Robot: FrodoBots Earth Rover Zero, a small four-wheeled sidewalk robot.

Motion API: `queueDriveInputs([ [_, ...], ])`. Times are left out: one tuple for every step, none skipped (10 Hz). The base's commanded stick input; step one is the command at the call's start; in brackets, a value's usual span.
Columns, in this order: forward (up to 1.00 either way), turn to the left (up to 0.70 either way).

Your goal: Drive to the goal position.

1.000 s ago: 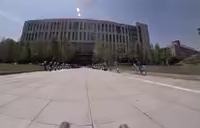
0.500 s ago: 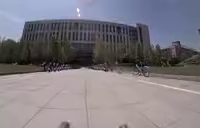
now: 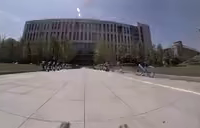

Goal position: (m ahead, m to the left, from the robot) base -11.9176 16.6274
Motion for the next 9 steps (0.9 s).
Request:
queueDriveInputs([
  [0.70,0.00],
  [0.70,0.00],
  [0.70,0.00],
  [0.70,0.00],
  [0.70,0.00],
  [0.70,0.00],
  [0.70,0.00],
  [0.70,0.00],
  [0.70,0.00],
])
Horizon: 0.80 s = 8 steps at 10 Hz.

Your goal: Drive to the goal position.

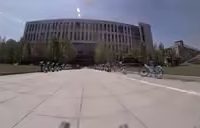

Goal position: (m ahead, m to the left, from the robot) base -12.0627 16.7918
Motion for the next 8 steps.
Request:
queueDriveInputs([
  [0.70,0.00],
  [0.70,0.00],
  [0.70,0.00],
  [0.70,0.00],
  [0.70,0.00],
  [0.70,0.00],
  [0.70,0.00],
  [0.70,0.00],
])
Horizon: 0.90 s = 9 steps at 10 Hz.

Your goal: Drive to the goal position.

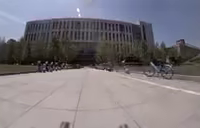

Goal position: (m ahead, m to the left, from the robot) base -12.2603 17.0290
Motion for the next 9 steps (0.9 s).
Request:
queueDriveInputs([
  [0.70,0.00],
  [0.70,0.00],
  [0.70,0.00],
  [0.70,0.00],
  [0.70,0.00],
  [0.70,0.00],
  [0.70,0.31],
  [0.70,0.35],
  [0.70,0.35],
])
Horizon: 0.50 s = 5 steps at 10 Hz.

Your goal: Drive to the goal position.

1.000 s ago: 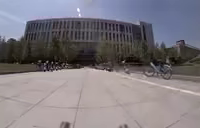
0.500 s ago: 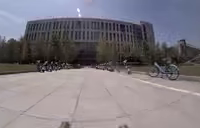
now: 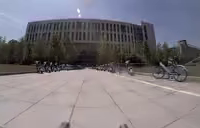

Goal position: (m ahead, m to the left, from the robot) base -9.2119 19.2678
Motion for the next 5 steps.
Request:
queueDriveInputs([
  [0.70,0.35],
  [0.70,0.35],
  [0.70,0.35],
  [0.70,0.35],
  [0.70,0.35],
])
